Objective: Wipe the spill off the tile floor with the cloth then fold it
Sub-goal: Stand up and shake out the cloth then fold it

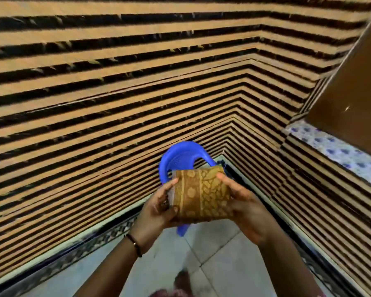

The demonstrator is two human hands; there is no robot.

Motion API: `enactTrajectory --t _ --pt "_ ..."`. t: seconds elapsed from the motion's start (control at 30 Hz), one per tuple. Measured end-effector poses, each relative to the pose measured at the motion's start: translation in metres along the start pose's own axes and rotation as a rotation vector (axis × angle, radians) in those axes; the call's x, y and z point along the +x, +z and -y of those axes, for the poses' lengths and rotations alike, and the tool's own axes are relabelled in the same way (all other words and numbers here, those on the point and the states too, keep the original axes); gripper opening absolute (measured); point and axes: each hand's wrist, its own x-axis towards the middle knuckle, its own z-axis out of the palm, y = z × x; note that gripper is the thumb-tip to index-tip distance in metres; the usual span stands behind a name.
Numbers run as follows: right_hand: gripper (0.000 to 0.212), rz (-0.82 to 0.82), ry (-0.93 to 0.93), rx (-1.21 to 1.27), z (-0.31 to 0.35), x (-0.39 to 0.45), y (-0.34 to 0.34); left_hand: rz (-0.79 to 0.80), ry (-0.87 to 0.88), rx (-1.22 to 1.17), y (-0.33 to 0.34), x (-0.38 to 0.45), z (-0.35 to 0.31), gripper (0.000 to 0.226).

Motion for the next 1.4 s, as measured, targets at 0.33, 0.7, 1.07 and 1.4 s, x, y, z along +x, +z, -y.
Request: enactTrajectory --t 0.33,0.7,1.07,1.4 --pt "0.072 -0.018 0.171 0.0 0.036 0.135 -0.101 -0.095 -0.04 0.095 0.043 0.161 0.015 0.051" --pt "0.068 0.085 0.566 -0.166 -0.042 0.336 -0.198 -0.328 -0.255 0.369 0.043 0.288 0.117 0.06" --pt "0.07 0.304 0.71 -0.596 -0.189 0.478 -0.279 -0.56 -0.426 0.48 0.026 0.401 0.289 0.043" --pt "0.068 0.471 0.678 -1.023 -0.362 0.535 -0.319 -0.554 -0.693 0.42 -0.013 0.425 0.476 0.067"
